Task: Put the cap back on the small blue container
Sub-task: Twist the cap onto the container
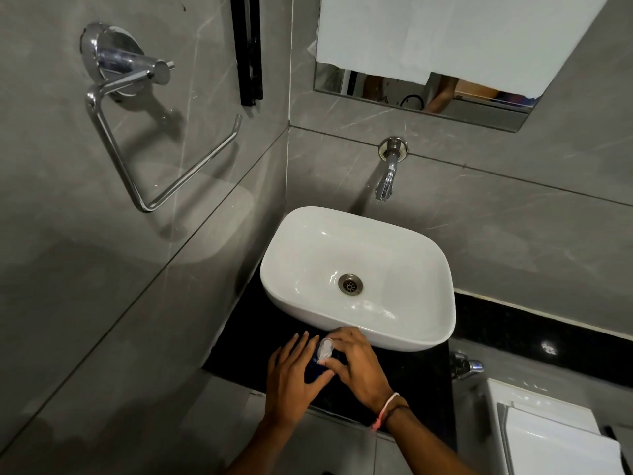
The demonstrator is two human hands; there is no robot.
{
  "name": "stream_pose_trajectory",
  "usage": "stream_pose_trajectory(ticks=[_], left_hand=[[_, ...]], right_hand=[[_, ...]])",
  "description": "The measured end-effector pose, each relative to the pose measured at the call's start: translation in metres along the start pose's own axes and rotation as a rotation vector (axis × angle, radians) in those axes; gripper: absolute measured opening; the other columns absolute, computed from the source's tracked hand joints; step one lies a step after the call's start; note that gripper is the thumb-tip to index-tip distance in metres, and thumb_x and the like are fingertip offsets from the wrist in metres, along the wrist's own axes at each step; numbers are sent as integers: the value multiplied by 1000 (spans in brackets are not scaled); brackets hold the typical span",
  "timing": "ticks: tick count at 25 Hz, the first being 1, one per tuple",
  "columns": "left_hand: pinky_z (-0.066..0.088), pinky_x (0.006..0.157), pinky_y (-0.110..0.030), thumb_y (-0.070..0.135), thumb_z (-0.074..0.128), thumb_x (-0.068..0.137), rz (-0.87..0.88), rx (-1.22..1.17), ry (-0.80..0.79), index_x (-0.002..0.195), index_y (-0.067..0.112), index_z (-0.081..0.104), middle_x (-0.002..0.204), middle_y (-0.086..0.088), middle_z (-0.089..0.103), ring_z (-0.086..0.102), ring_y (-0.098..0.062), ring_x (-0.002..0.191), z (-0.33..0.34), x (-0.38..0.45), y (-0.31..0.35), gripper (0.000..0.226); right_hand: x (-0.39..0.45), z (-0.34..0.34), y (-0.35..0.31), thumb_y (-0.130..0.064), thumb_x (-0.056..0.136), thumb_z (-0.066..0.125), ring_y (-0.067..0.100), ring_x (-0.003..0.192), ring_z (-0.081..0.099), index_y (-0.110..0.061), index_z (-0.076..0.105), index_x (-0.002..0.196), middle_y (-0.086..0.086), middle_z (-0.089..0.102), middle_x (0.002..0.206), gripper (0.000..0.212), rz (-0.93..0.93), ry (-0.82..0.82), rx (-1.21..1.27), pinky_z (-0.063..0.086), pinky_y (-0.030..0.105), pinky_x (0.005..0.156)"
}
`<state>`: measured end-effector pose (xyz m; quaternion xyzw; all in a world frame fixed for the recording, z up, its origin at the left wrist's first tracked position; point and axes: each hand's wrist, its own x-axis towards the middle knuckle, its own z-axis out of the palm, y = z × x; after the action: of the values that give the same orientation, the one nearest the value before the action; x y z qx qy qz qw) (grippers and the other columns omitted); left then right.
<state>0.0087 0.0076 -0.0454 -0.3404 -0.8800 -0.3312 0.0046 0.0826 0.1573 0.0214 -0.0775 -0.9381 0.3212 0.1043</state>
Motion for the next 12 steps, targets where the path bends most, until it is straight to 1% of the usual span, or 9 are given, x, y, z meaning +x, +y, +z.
stream_pose_trajectory(ticks=[2, 5, 6, 7, 8, 10, 11, 12], left_hand=[[50, 98, -51, 50, 82, 70, 9, 22, -1, 126, 17, 66, 134, -5, 65, 55, -24, 129, -2, 1, 1, 67], [50, 98, -51, 49, 82, 70, 7, 50, 0, 124, 17, 67, 134, -6, 65, 56, -26, 128, -3, 2, 3, 64], [50, 98, -51, 48, 83, 70, 3, 51, 4, 124, 17, 67, 133, -6, 65, 56, -26, 128, -2, 1, 4, 65], [50, 98, -52, 48, 84, 69, -1, 50, 9, 124, 17, 67, 133, -6, 66, 56, -26, 128, -1, 1, 4, 65], [51, 97, -52, 47, 84, 69, -1, 50, 12, 124, 17, 67, 133, -6, 66, 56, -26, 128, -1, 1, 4, 66], [51, 96, -53, 46, 84, 69, 11, 51, 10, 125, 17, 67, 132, -6, 66, 57, -27, 128, -3, 1, 2, 66], [52, 95, -53, 47, 84, 69, 19, 56, 6, 125, 18, 66, 132, -6, 66, 57, -27, 128, -4, 1, 1, 66], [52, 95, -53, 47, 84, 69, 24, 63, 1, 124, 18, 67, 132, -6, 67, 57, -27, 127, -5, 1, 1, 65]], right_hand=[[-1, 1, 0, -33, 91, 73, 17, 117, 56, -17, 75, 113, -2, 69, 121, 27, -5, 17, -16, 46, 32, 104], [-2, 1, 2, -32, 96, 69, 13, 133, 46, -17, 69, 126, -2, 57, 141, 34, 14, -12, 15, 36, 28, 116], [-3, 1, 2, -31, 97, 68, 13, 134, 46, -16, 69, 125, -1, 57, 141, 32, 15, -24, 13, 37, 29, 116], [-3, 2, 1, -30, 97, 68, 15, 130, 49, -15, 71, 121, 0, 61, 136, 29, -2, -18, -16, 41, 33, 114], [-3, 4, 0, -30, 96, 68, 18, 123, 54, -15, 74, 115, 0, 66, 128, 25, -27, 9, -71, 46, 36, 108], [-5, 8, -5, -31, 94, 71, 20, 112, 60, -14, 76, 108, 0, 72, 115, 22, -40, 100, -160, 53, 40, 97], [-5, 9, -7, -33, 93, 72, 19, 111, 60, -15, 76, 109, -1, 72, 114, 24, -22, 126, -164, 53, 40, 96], [-5, 8, -8, -36, 92, 73, 17, 114, 59, -16, 74, 114, -2, 71, 118, 29, 1, 129, -130, 52, 38, 99]])
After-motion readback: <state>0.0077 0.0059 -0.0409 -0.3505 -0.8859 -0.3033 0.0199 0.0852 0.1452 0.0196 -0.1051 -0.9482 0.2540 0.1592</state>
